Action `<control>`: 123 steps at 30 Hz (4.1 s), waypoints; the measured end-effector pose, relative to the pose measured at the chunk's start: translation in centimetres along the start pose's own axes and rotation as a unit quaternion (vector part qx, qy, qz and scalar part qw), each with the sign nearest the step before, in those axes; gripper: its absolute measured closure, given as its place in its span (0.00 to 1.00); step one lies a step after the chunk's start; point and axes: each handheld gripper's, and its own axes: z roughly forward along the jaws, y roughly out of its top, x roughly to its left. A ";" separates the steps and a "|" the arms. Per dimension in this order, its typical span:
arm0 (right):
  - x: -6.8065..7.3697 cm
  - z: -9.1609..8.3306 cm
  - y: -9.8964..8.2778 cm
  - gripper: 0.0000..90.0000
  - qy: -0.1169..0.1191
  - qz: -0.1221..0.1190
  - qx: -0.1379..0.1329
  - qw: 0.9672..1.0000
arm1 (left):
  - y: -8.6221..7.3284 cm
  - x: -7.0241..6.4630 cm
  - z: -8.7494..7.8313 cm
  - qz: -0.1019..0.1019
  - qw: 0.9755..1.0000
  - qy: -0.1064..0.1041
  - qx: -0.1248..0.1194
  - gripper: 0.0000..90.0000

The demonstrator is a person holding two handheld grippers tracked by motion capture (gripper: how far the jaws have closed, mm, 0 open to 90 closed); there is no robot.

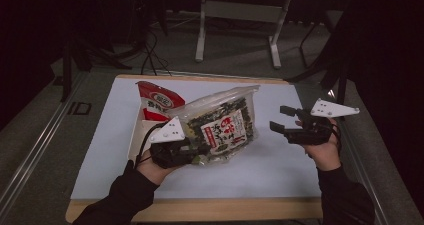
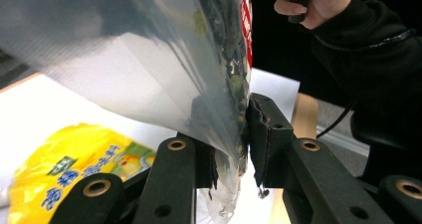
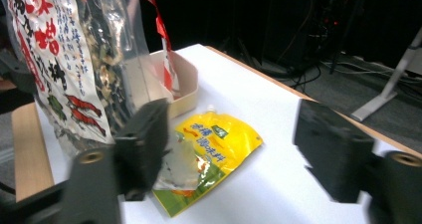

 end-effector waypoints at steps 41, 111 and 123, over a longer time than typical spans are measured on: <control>0.3 2.0 -2.9 0.16 0.055 0.011 0.029 0.998 | -3.7 7.7 -10.9 -0.032 0.978 0.158 0.136 0.83; 0.5 2.5 -3.9 0.17 0.066 0.006 0.050 0.997 | -12.0 10.1 -10.8 -0.142 0.964 0.213 0.068 0.41; 0.8 2.7 -3.8 0.17 0.071 0.005 0.046 0.996 | -12.2 7.7 -12.5 -0.141 0.965 0.212 0.064 0.32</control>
